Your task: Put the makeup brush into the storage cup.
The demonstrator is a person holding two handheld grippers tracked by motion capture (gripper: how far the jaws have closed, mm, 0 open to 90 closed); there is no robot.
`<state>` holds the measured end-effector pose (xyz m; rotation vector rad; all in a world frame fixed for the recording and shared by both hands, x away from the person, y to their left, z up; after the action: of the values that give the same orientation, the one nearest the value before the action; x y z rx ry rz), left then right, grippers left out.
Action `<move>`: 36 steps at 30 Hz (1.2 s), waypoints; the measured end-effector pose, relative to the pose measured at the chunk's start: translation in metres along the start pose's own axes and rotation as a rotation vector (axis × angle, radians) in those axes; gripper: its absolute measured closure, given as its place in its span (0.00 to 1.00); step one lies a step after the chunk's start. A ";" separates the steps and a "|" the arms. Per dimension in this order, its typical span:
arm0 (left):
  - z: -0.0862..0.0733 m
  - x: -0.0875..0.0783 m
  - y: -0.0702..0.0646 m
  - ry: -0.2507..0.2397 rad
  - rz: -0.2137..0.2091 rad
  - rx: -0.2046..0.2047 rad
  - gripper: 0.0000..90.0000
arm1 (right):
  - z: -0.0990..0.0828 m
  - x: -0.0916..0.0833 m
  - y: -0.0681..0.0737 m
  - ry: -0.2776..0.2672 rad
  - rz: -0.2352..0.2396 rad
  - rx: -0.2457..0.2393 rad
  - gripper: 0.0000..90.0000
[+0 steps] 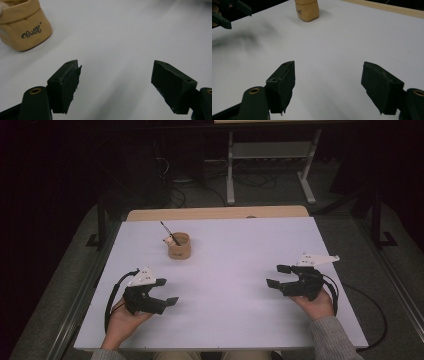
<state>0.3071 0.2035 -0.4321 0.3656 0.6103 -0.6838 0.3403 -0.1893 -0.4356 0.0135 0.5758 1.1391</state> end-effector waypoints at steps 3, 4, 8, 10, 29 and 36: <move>-0.002 -0.001 -0.001 0.002 0.001 -0.004 0.24 | -0.004 -0.002 0.001 0.001 -0.002 0.005 0.29; -0.002 -0.001 -0.001 0.004 0.001 -0.002 0.24 | -0.005 -0.002 0.001 -0.001 -0.003 0.005 0.29; -0.004 -0.002 -0.002 0.003 0.002 -0.004 0.24 | -0.010 -0.006 0.002 0.000 -0.006 0.015 0.29; -0.004 -0.003 -0.003 0.005 0.003 -0.001 0.24 | -0.012 -0.008 0.003 -0.006 -0.010 0.014 0.29; -0.010 -0.006 -0.004 -0.001 0.012 -0.005 0.24 | -0.032 -0.017 0.009 -0.011 -0.016 0.039 0.28; -0.012 -0.006 -0.004 -0.006 0.018 -0.008 0.24 | -0.036 -0.017 0.011 -0.015 -0.015 0.043 0.28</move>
<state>0.2961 0.2099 -0.4378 0.3612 0.6036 -0.6653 0.3104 -0.2094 -0.4562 0.0549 0.5860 1.1112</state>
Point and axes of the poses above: each handheld gripper's, and its own axes: x roughly forward along the jaws, z roughly out of its top, y roughly to its left, the point moved 6 cm from there along x, roughly forward along the jaws, and after that the axes turned 14 degrees about z, right-handed, at the moved point
